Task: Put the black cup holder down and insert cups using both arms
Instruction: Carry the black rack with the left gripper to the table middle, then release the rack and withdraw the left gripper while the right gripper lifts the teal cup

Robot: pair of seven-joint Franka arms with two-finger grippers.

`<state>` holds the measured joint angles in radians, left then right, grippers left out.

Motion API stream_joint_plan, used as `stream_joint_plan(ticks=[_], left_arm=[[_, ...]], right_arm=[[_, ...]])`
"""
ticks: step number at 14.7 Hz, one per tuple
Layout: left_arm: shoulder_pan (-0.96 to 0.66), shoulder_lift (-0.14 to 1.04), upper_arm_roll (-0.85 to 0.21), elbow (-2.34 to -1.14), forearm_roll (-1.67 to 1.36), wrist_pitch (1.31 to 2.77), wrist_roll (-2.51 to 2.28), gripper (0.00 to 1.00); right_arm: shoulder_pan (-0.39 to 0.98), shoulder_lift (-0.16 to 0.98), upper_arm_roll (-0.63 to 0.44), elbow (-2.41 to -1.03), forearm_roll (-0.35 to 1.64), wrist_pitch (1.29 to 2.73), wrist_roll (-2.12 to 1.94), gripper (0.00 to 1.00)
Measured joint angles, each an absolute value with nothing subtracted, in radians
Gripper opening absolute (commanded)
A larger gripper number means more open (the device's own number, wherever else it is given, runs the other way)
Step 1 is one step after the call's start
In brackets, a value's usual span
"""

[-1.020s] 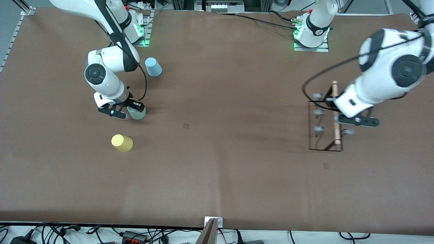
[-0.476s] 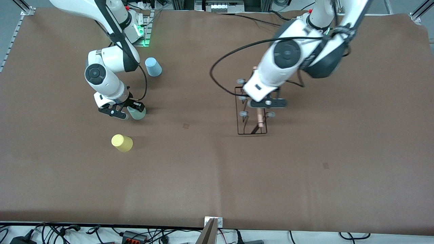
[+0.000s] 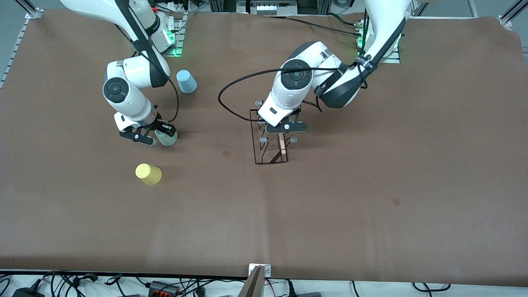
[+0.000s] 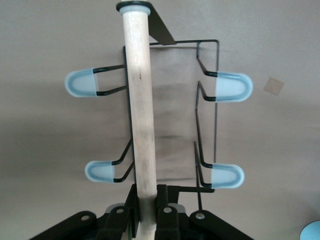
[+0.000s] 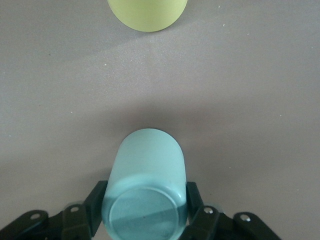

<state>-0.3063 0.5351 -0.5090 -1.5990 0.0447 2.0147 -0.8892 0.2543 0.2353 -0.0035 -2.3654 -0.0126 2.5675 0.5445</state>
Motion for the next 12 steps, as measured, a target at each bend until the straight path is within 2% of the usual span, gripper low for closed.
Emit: stream_joint_plan(ticks=[10, 11, 12], left_arm=[[-0.332, 0.564, -0.509, -1.596, 0.118, 2.037, -0.89, 0.01], [-0.336, 0.57, -0.509, -1.596, 0.118, 2.038, -0.89, 0.04], [-0.339, 0.575, -0.509, -1.595, 0.119, 2.038, -0.89, 0.15]], right_arm=[[0.254, 0.23, -0.004, -2.365, -0.013, 2.568, 0.544, 0.3], [0.254, 0.23, -0.004, -2.365, -0.013, 2.568, 0.544, 0.3], [0.254, 0.23, -0.004, -2.365, -0.013, 2.568, 0.544, 0.3]])
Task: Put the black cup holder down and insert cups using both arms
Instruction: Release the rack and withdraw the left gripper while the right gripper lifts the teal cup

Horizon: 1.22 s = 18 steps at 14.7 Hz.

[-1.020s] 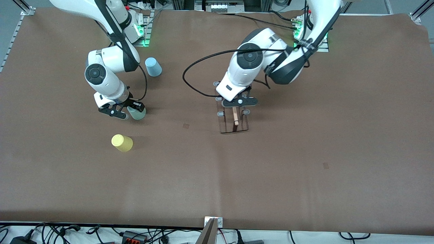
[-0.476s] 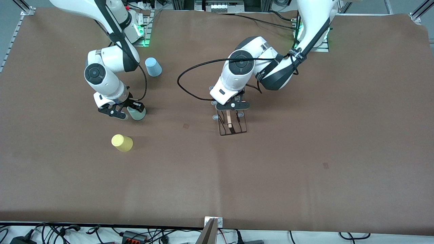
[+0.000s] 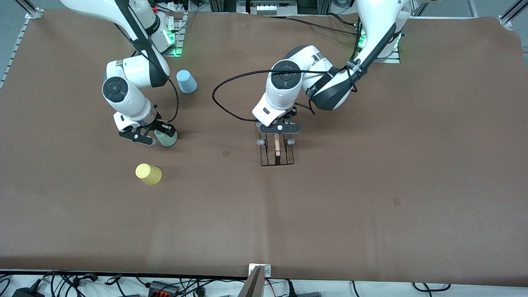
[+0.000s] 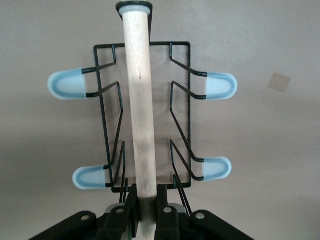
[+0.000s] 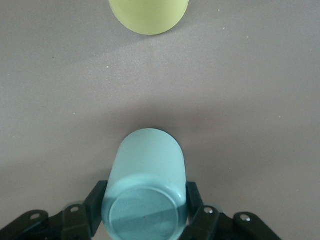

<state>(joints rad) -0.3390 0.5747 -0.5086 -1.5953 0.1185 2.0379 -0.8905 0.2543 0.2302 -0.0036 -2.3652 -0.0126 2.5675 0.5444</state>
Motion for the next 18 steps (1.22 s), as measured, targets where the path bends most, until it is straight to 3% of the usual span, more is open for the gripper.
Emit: stream_joint_plan(ticks=[1, 2, 8, 13, 15, 18], left_arm=[[-0.342, 0.575, -0.509, -1.594, 0.119, 2.038, -0.891, 0.42], [-0.344, 0.575, -0.509, -1.593, 0.119, 2.038, -0.89, 0.99], [-0.326, 0.555, -0.501, -1.546, 0.235, 1.995, -0.891, 1.0], [-0.194, 0.419, -0.499, -1.526, 0.24, 1.854, -0.878, 1.0], [-0.117, 0.371, -0.498, -1.525, 0.241, 1.796, -0.792, 1.0], [0.029, 0.334, -0.494, -1.525, 0.243, 1.729, -0.548, 1.0]], right_arm=[[0.254, 0.23, -0.004, -2.365, -0.013, 2.568, 0.544, 0.3], [0.254, 0.23, -0.004, -2.365, -0.013, 2.568, 0.544, 0.3], [0.254, 0.215, -0.004, -2.362, -0.013, 2.554, 0.544, 0.3], [0.246, 0.015, -0.006, -2.307, 0.001, 2.266, 0.551, 0.3], [0.246, -0.062, 0.032, -2.271, 0.09, 2.165, 0.587, 0.3], [0.255, -0.089, 0.176, -2.165, 0.163, 2.088, 0.798, 0.3]])
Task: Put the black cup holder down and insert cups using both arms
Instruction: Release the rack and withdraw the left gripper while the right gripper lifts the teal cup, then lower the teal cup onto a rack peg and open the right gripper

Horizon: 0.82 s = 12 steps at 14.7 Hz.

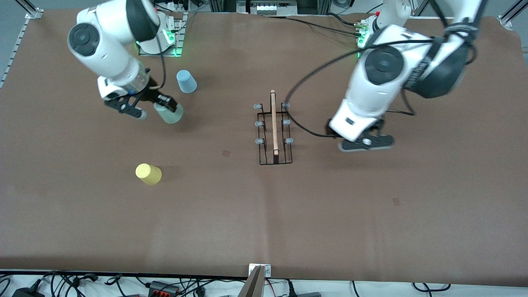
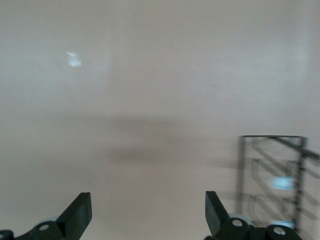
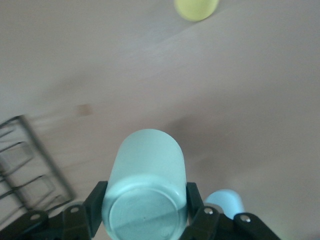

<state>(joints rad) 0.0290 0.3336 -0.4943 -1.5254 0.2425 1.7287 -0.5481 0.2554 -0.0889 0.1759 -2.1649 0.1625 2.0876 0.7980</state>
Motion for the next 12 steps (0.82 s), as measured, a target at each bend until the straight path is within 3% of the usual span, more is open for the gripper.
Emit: stream_joint_plan(ticks=[5, 9, 12], left_arm=[[0.211, 0.305, -0.455, -1.488, 0.24, 1.665, -0.154, 1.0], [0.167, 0.212, -0.257, -1.487, 0.075, 1.616, 0.066, 1.0], [0.105, 0.147, -0.096, -1.494, 0.044, 1.587, 0.192, 1.0]], right_arm=[[0.355, 0.019, 0.307, -2.025, 0.166, 2.149, 1.182, 0.29], [0.474, 0.178, 0.313, -1.992, 0.131, 2.323, 1.398, 0.29], [0.537, 0.257, 0.313, -1.957, 0.084, 2.37, 1.492, 0.29]])
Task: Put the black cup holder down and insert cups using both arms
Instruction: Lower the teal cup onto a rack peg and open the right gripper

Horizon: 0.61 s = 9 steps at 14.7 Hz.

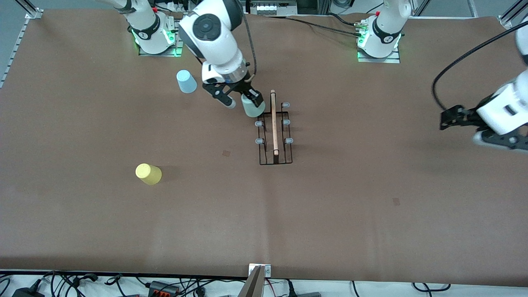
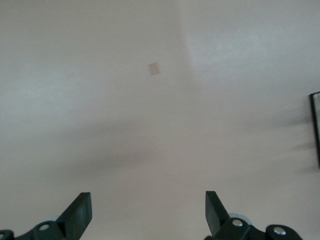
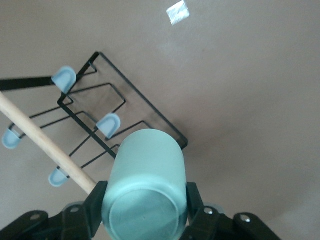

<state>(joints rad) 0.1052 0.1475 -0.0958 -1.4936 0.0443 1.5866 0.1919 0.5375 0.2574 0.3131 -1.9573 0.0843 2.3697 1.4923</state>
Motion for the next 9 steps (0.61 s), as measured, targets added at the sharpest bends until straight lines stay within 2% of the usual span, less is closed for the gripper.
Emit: stream_joint_plan(ticks=[2, 4, 5, 6, 7, 9], left_arm=[[0.052, 0.094, -0.024, -1.512, 0.038, 1.568, 0.212, 1.0], [0.016, 0.035, 0.005, -1.571, 0.038, 1.564, 0.211, 1.0], [0.008, 0.009, 0.016, -1.612, 0.038, 1.567, 0.211, 1.0], [0.002, -0.011, 0.032, -1.651, 0.038, 1.581, 0.212, 1.0], [-0.002, -0.026, 0.047, -1.683, 0.038, 1.597, 0.215, 1.0], [-0.005, -0.036, 0.056, -1.708, 0.038, 1.613, 0.219, 1.0]], right_arm=[[0.561, 0.291, 0.313, -1.934, 0.048, 2.37, 1.54, 0.29], [0.569, 0.31, 0.313, -1.927, 0.033, 2.37, 1.552, 0.31], [0.57, 0.315, 0.313, -1.927, 0.031, 2.37, 1.553, 0.51], [0.571, 0.32, 0.313, -1.927, 0.031, 2.37, 1.553, 0.91], [0.572, 0.326, 0.313, -1.927, 0.031, 2.369, 1.553, 1.0], [0.572, 0.334, 0.312, -1.927, 0.029, 2.369, 1.553, 1.0]])
